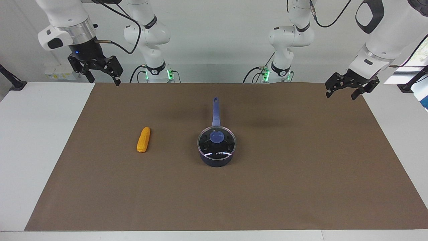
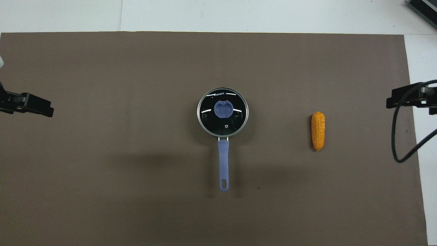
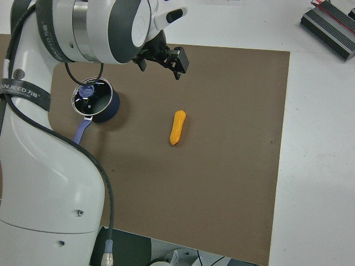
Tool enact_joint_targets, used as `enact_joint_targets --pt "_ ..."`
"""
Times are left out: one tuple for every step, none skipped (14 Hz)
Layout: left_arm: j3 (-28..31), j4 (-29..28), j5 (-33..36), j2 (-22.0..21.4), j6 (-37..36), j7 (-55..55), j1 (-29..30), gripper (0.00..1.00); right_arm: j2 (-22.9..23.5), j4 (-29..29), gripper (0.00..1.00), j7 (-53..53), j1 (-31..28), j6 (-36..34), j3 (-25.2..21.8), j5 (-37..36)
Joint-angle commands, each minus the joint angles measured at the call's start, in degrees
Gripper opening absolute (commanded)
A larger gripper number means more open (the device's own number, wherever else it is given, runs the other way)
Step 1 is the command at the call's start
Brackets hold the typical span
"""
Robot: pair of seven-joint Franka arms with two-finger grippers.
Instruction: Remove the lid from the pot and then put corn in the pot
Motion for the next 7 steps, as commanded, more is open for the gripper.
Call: enact_joint_targets --pt "-0.04 -1.01 0.87 -1.08 -0.62 -0.04 -0.81 1.00 0.19 0.89 1.00 -0.83 -0.32 -1.19 0.21 0.52" --pt "-0.21 -1.10 0.87 -0.99 -0.54 -0.04 -0.90 1.00 0.19 0.89 1.00 -0.84 -0.32 -1.19 0.21 0.52" --pt "-0.39 -1.45 0.87 -1.08 -0.27 -0.13 -0.90 1.00 0.19 0.89 1.00 -0.84 -0.32 -1.19 0.21 0.52" --pt "-0.48 -1.54 0.87 -0.99 -0.01 -0.30 -1.16 1.00 0.19 0.89 1.00 -0.84 -0.41 -1.19 0.21 0.52" --pt "-0.48 -1.80 0.78 -0.82 0.43 -1.17 -2.64 1.00 0.19 0.89 1.00 -0.92 -0.41 -1.19 0.21 0.52" --pt "-0.48 -2.24 0.78 -0.64 0.87 -3.53 -3.44 1.00 0.19 0.89 1.00 -0.92 -0.41 -1.27 0.21 0.52" --pt "-0.48 -2.94 0.78 -0.55 2.09 -5.12 -4.23 1.00 0.28 0.98 1.00 -1.01 -0.41 -0.93 0.21 0.34"
